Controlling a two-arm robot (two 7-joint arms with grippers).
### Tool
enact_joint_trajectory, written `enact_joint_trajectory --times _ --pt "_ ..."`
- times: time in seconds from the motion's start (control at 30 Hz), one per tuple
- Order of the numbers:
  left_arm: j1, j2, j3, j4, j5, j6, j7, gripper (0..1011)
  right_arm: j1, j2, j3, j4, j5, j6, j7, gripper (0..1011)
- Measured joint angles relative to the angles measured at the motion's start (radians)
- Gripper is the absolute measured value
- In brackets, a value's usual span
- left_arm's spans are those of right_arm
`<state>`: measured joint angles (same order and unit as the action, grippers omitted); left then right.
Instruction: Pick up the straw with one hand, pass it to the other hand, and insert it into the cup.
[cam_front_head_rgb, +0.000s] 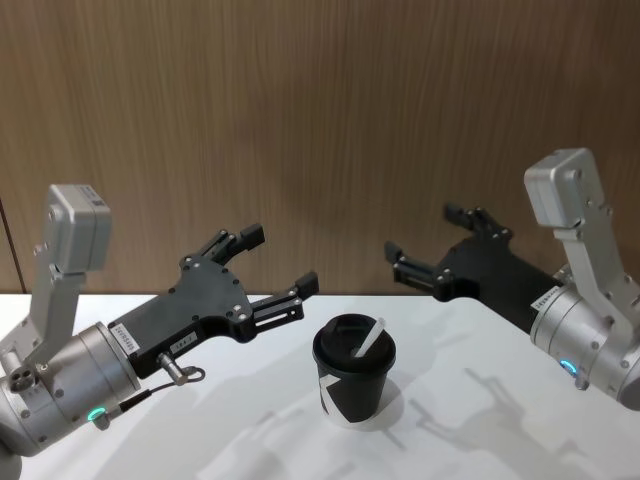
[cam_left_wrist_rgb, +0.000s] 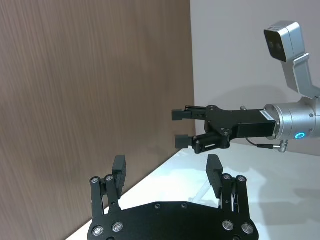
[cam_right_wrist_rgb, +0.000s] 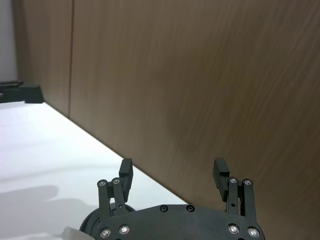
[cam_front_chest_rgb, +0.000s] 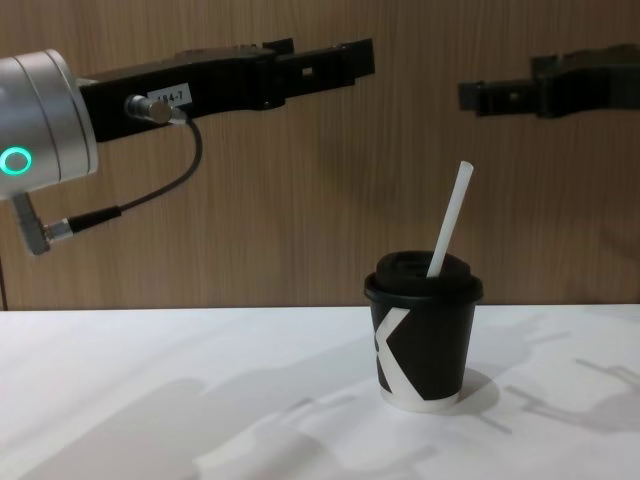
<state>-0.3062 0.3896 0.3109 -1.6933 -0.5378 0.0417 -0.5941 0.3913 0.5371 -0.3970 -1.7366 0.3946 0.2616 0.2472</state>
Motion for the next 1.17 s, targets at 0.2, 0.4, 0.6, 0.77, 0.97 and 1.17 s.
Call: enact_joint_trajectory --times 0.2,0.4,0.6,0.77,0.97,1.17 --pt "-0.001 -0.004 0.002 0.002 0.004 -0.006 0.015 1003 -0.031 -0.014 0.014 -0.025 -0.025 0.003 -0.067 1001" --pt "-0.009 -0.013 0.008 0.013 0.029 -0.028 0.046 1003 -0.071 -0.018 0.03 -0.055 -0.044 -0.001 -0.109 1001" --pt "-0.027 -0.027 0.019 0.033 0.06 -0.053 0.076 1003 -0.094 -0.014 0.04 -0.069 -0.049 -0.008 -0.116 1001" --pt "-0.038 -0.034 0.026 0.045 0.078 -0.067 0.095 1003 -0.11 -0.01 0.047 -0.078 -0.053 -0.013 -0.118 1001" --pt "-0.046 -0.04 0.032 0.055 0.092 -0.079 0.108 1003 -0.121 -0.007 0.052 -0.085 -0.055 -0.017 -0.118 1001" --pt "-0.051 -0.043 0.035 0.06 0.1 -0.084 0.115 1003 -0.128 -0.005 0.055 -0.089 -0.057 -0.02 -0.119 1001"
